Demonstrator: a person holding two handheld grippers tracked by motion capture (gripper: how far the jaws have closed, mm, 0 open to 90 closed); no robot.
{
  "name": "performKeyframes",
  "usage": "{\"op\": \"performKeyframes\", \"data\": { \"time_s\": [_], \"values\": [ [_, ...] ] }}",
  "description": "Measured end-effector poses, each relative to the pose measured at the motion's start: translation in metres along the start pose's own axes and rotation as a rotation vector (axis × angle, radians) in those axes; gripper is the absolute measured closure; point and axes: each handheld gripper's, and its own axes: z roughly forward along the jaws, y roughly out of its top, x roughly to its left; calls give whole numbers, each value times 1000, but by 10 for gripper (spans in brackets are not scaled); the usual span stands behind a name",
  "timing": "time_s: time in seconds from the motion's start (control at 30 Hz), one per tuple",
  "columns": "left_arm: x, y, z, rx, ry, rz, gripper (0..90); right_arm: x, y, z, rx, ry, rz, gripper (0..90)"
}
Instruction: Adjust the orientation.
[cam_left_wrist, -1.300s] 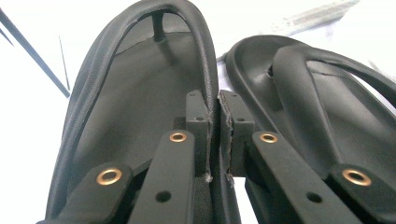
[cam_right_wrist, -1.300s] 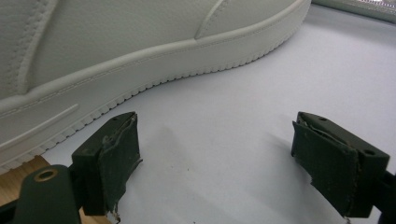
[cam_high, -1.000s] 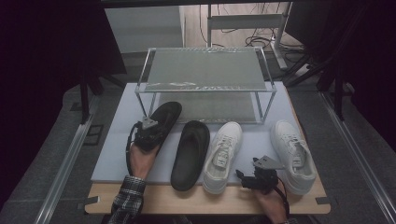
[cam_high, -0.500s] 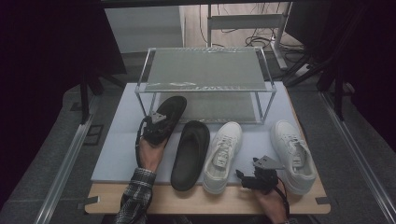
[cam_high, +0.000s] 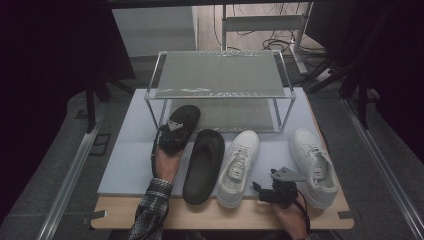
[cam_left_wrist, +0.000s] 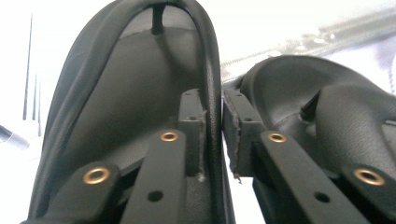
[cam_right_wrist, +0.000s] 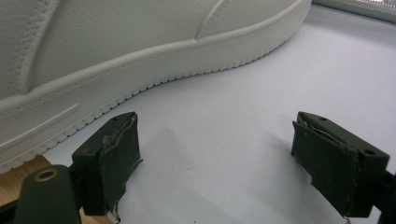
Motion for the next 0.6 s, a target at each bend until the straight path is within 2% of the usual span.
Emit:
{"op": "performKeyframes", "data": {
  "time_s": [0.2, 0.33, 0.43, 0.47, 0.6],
  "values": [
    [3, 2, -19, -44, -28, -7, 713, 0, 0, 0, 0, 0, 0, 156],
    [8, -1, -31, -53, -49, -20, 714, 0, 0, 0, 0, 0, 0, 156],
    [11, -4, -37, -53, -49, -27, 724, 0, 0, 0, 0, 0, 0, 156],
    [15, -8, -42, -55, -62, -29, 728, 0, 0, 0, 0, 0, 0, 156],
    [20, -17, -55, -48, -76, -18, 763, 0, 0, 0, 0, 0, 0, 156]
  ]
}}
